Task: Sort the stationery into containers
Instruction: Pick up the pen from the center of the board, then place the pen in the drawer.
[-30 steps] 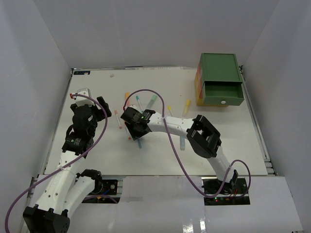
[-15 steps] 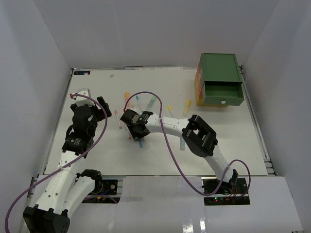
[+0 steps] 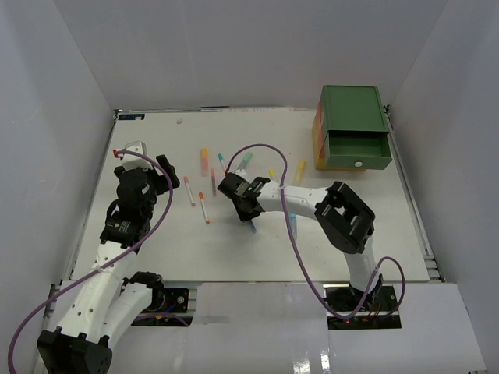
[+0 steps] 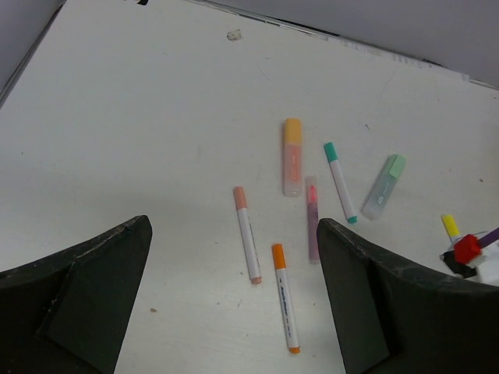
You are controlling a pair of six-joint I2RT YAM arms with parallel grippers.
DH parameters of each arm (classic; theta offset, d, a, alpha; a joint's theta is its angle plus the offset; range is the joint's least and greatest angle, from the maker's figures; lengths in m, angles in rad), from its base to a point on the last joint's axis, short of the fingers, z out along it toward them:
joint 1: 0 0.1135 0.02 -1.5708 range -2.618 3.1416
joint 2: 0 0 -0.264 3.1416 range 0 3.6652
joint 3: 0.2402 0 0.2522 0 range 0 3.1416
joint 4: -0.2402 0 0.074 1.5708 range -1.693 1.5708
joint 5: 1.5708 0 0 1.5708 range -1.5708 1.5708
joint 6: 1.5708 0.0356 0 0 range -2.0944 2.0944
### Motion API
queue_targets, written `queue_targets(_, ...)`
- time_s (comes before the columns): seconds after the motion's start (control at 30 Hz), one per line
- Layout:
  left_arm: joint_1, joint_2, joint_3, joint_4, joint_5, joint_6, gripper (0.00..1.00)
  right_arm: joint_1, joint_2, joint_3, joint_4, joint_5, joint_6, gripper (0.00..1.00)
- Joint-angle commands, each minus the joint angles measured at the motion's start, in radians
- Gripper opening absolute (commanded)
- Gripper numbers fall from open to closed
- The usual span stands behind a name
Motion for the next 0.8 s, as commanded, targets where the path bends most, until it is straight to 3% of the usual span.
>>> queue_targets(0.0, -0.004, 0.0, -0.007, 0.001, 0.018, -0.006, 0.98, -0.044, -0.138, -0.028, -0.015, 0.067, -0.006, 0.08)
queue_targets(0.3, -0.004, 0.002, -0.007, 0.001, 0.028, -0.006, 0.98, -0.216, -0.532, -0.103, 0.106, 0.102, 0.001, 0.08)
queue_targets(0.4, -0.004, 0.005, -0.007, 0.001, 0.033, -0.004, 0.98, -0.328, -0.671, -0.14, 0.158, 0.13, 0.023, 0.08)
queue_targets(0.77, -0.004, 0.011, -0.005, 0.002, 0.047, -0.004, 0.98, -0.641, -0.871, -0.299, 0.288, 0.249, 0.219, 0.08)
